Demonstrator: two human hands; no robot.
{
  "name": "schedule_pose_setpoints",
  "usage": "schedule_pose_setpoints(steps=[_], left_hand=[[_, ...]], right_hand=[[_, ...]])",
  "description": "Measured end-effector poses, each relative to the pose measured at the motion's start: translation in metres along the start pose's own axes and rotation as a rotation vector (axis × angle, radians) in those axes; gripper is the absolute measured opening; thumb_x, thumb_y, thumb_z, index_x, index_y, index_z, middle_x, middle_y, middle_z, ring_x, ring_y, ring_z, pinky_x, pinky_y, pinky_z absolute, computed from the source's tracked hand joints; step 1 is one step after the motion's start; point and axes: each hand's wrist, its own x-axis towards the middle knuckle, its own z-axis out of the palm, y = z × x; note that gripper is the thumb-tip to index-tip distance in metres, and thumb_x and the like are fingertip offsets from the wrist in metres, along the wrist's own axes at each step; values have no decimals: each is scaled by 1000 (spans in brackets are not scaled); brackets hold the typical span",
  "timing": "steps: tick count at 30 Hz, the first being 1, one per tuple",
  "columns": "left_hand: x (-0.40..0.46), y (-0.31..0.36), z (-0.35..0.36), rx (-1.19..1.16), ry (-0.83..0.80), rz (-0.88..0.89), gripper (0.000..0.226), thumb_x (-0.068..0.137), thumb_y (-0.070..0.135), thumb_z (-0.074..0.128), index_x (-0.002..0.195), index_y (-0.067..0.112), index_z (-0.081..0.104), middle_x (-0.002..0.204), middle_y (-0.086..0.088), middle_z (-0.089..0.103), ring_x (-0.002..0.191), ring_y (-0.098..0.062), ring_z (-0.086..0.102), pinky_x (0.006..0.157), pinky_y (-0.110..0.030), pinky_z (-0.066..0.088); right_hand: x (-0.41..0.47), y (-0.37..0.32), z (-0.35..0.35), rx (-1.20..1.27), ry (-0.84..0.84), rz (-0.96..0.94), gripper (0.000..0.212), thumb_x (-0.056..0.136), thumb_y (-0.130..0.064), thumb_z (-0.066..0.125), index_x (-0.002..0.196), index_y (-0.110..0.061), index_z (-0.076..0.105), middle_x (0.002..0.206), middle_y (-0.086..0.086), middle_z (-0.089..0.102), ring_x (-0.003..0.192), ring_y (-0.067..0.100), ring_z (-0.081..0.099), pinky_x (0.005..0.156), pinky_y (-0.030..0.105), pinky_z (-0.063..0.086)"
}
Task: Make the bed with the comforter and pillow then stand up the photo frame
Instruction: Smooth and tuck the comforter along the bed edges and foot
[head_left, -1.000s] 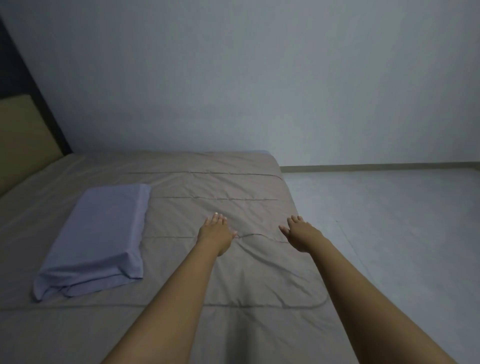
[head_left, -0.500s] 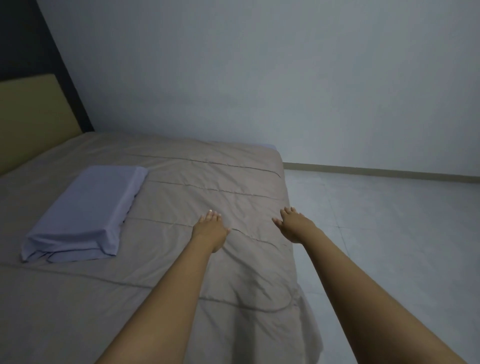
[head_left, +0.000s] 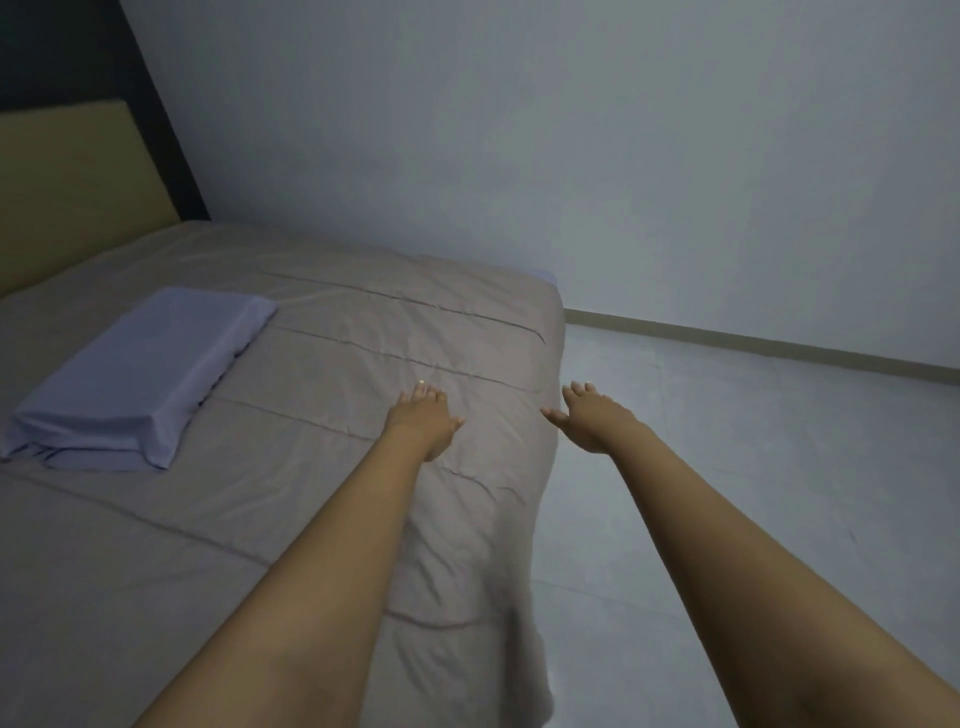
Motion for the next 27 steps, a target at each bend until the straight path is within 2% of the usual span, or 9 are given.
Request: schedule_pose_setpoints(steps=[6, 12, 19, 23, 27], left_hand=[[39, 115, -35, -25, 29, 20, 64, 104, 42, 13, 153, 2, 2, 162, -11, -1, 150, -24, -3, 120, -37, 4], [86, 184, -72, -3, 64, 29, 63, 105, 40, 15, 153, 1, 3, 162, -11, 0, 150, -24, -2, 121, -38, 4], [169, 218, -112, -1, 86, 11, 63, 105, 39, 14, 153, 0, 2, 162, -13, 0, 150, -25, -2, 120, -38, 4], [242, 222, -144, -3, 119, 8, 63, 105, 39, 15, 153, 0, 3, 162, -13, 1, 150, -25, -2, 120, -38, 4], [328, 215, -183, -3, 119, 0, 63, 105, 39, 16, 153, -1, 3, 162, -13, 1, 150, -26, -1, 120, -39, 4]], right_hand=[[15, 123, -28, -50, -6, 17, 70, 100, -52, 20, 152, -6, 10, 161, 9, 6, 149, 25, 4, 118, 43, 15], [49, 202, -57, -51, 28, 27, 67, 101, -49, 18, 151, -5, 15, 160, 10, 11, 148, 26, 8, 117, 43, 18], [121, 248, -92, -66, 21, -8, 63, 103, -44, 18, 150, -3, 18, 159, 9, 14, 148, 25, 8, 116, 42, 19], [199, 266, -121, -63, 32, -32, 65, 102, -46, 18, 151, -3, 14, 161, 9, 8, 149, 24, 2, 118, 42, 14], [290, 273, -160, -49, 29, -52, 67, 102, -46, 18, 151, -1, 10, 161, 11, 7, 149, 24, 3, 119, 40, 11]])
